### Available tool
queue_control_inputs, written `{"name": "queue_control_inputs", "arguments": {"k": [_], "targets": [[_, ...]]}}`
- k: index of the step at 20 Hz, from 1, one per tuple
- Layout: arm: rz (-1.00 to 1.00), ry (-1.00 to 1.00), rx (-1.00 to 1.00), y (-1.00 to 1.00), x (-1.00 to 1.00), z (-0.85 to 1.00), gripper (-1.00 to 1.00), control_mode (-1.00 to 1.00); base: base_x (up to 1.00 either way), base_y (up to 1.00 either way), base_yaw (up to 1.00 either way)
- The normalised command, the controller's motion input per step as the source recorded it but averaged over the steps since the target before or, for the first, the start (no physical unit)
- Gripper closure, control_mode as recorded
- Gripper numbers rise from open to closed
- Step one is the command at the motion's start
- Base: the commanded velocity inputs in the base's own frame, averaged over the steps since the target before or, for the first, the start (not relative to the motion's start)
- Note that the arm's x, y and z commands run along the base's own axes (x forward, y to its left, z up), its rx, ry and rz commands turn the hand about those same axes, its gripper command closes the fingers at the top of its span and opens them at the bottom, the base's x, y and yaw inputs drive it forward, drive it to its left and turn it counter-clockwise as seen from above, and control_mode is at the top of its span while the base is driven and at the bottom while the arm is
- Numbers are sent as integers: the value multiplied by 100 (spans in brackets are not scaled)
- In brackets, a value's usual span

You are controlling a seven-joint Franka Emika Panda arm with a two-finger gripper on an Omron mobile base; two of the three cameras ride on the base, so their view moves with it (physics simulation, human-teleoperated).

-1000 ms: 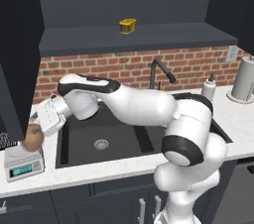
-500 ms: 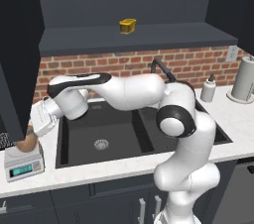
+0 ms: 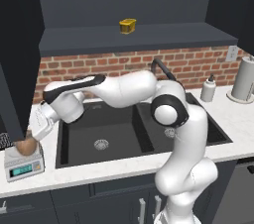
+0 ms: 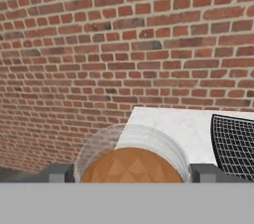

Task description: Pick the honey bottle and place it on the digital scale for weighing, and close the cabinet.

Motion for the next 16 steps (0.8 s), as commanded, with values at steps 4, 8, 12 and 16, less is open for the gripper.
{"name": "queue_control_inputs", "arguments": {"k": [4, 8, 12, 16], "targets": [[0, 0, -6, 28, 14, -21, 100, -100, 0, 0, 0], [0, 0, -1, 13, 15, -8, 100, -100, 0, 0, 0], [0, 0, 0, 1, 19, -6, 100, -100, 0, 0, 0], [0, 0, 0, 5, 21, -12, 100, -100, 0, 0, 0]]}}
